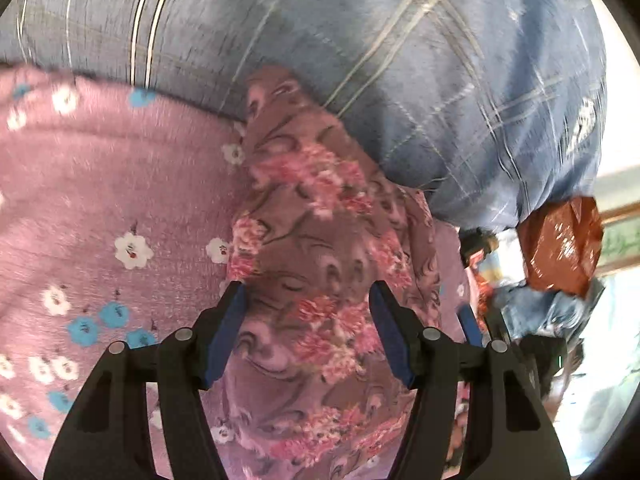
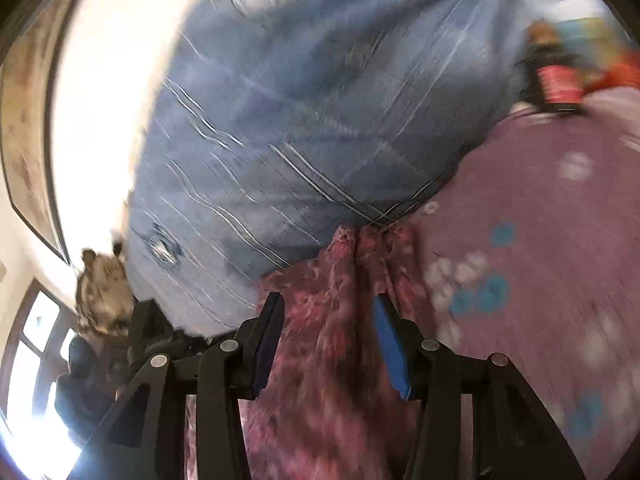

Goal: Fold small clothes

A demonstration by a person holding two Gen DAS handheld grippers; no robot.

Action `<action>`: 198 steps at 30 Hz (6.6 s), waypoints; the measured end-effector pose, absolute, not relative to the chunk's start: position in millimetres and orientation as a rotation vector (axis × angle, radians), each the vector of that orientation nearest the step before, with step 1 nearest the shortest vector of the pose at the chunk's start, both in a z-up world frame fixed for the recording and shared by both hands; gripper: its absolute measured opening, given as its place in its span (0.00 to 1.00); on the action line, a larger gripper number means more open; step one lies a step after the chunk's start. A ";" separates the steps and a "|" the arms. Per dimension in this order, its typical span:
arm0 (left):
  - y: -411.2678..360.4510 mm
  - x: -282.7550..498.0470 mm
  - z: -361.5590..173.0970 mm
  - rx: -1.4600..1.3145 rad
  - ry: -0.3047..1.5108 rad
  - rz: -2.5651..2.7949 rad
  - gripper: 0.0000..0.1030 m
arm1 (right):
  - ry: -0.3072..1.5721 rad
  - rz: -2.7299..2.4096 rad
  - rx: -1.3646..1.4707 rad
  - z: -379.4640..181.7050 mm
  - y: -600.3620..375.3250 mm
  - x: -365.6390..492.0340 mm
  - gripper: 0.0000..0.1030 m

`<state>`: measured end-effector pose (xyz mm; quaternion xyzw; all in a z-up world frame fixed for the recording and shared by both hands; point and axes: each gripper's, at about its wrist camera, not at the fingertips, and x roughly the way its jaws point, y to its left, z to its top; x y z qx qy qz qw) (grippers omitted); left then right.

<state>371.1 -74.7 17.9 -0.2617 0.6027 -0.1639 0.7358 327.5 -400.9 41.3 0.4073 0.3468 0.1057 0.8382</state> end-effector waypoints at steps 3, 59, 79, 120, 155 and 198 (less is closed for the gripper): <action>-71.5 374.0 7.2 -0.608 1.324 -0.370 0.61 | 0.864 0.212 0.791 29.6 -391.5 371.5 0.50; -87.7 203.1 26.4 -0.392 1.186 -0.534 0.61 | 0.857 0.227 0.443 45.4 -393.8 219.3 0.38; -117.6 307.1 -17.2 -0.473 1.205 -0.469 0.64 | 0.994 0.462 0.598 -26.5 -401.6 326.7 0.40; 69.8 107.1 34.2 -0.418 1.004 -0.439 0.46 | 0.893 0.353 0.481 21.1 -237.3 171.4 0.46; 32.7 147.4 5.9 -0.010 1.058 -0.150 0.68 | 0.911 0.383 0.159 8.2 -189.1 182.2 0.23; 73.9 85.1 37.9 -0.387 1.070 -0.441 0.73 | 0.899 0.412 0.314 43.4 -248.1 101.2 0.23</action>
